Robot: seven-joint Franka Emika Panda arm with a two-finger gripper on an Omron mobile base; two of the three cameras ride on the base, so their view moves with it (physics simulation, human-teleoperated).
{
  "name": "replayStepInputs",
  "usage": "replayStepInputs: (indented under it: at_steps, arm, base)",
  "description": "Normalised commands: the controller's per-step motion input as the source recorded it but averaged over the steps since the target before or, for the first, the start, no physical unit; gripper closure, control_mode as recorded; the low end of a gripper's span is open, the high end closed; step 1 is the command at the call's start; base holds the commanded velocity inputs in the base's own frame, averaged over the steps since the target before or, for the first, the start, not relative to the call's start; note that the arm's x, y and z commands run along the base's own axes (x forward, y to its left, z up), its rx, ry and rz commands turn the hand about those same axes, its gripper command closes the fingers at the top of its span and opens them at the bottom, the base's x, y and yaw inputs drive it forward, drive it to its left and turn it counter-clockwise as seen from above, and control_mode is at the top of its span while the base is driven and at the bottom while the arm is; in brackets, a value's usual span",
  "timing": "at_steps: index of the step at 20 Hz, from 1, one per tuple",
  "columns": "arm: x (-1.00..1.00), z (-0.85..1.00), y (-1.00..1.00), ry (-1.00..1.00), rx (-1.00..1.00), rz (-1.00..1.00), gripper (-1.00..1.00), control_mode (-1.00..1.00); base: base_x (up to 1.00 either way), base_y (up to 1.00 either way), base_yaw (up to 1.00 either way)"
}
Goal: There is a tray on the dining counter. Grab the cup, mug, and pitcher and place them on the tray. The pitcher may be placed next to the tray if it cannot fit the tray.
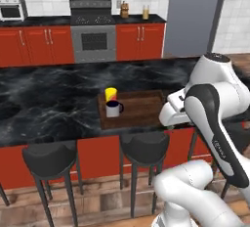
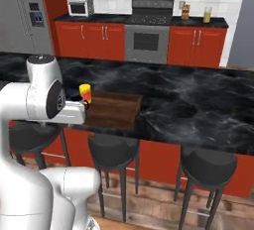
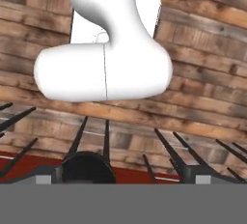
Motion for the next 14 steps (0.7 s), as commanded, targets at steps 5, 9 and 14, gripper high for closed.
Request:
replayStepInputs:
  at_steps: [5,9,14]
  arm:
    - [0.0,0.0,0.0,0.0,0.0,0.0,-1.0,1.0]
    - [0.0,0.0,0.0,0.0,0.0,0.0,-1.0,1.0]
    - [0.0,0.0,0.0,0.0,0.0,0.0,-1.0,1.0]
  base:
    - [-0.3,-1.0,-0.17]
    - [0.29,-1.0,-0.14]
    - [0.63,-1.0,-0.06]
